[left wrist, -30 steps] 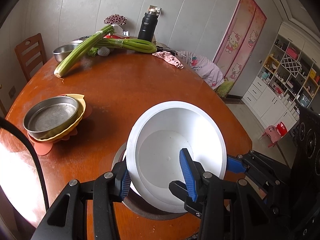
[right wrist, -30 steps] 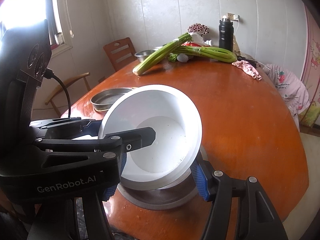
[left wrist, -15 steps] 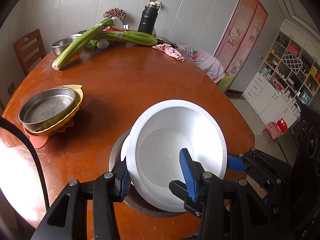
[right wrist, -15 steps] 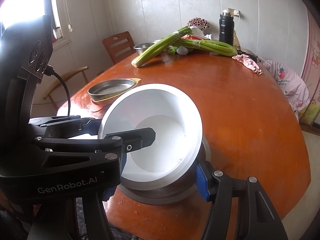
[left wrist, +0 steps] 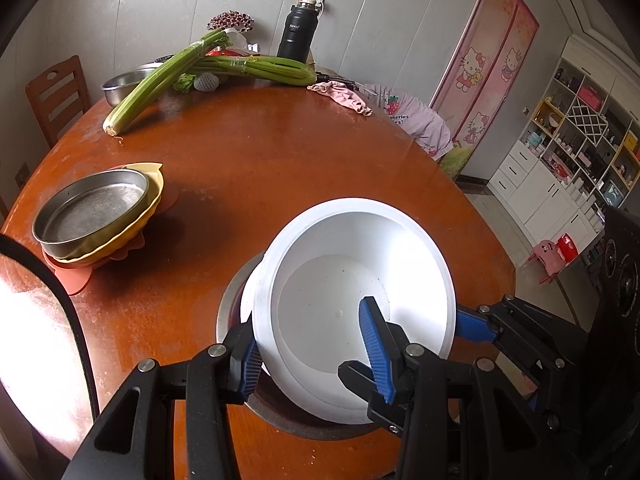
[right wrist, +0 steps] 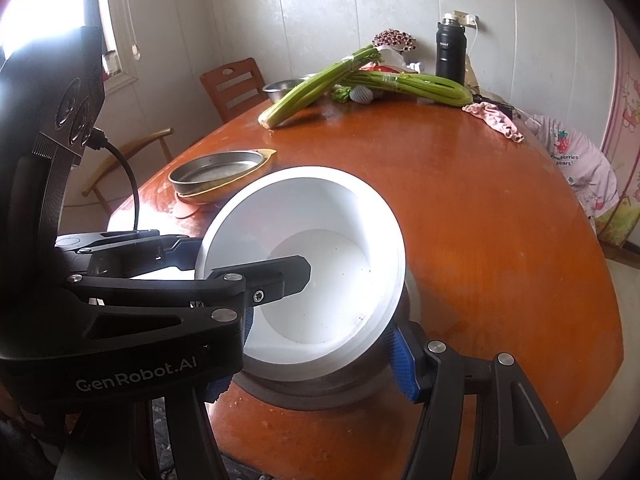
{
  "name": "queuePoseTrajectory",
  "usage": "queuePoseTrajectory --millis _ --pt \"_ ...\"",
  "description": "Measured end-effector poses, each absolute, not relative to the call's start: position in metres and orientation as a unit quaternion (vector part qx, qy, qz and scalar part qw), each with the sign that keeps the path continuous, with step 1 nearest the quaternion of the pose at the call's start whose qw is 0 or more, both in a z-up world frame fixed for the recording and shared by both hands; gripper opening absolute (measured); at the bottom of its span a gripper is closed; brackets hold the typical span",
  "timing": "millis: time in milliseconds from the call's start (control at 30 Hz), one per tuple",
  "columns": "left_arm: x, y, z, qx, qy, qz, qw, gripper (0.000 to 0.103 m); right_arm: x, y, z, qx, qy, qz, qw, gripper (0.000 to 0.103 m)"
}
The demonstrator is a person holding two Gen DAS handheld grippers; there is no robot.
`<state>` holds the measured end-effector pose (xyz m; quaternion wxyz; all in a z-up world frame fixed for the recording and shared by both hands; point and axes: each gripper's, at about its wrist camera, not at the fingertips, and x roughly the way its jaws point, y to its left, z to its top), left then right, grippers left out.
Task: Organize plates and bowls
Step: 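Lower the second white bowl into the steel bowl with the left gripper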
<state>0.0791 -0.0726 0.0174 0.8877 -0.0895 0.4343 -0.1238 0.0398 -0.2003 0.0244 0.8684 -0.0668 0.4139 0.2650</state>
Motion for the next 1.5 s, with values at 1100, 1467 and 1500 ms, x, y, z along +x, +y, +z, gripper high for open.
queuePoseTrajectory --millis 1100,1467,1500 --pt "0.092 -0.07 0.006 -0.095 0.445 -0.116 0.883 0.045 0.057 -0.205 0.009 -0.1 0.407 0.231 0.878 0.065" --pt "0.091 -0.067 0.008 -0.099 0.44 -0.117 0.885 0.045 0.061 -0.208 0.01 -0.105 0.405 0.212 0.883 0.065" --pt "0.091 -0.067 0.009 -0.101 0.439 -0.118 0.885 0.045 0.061 -0.208 0.01 -0.106 0.406 0.212 0.883 0.065"
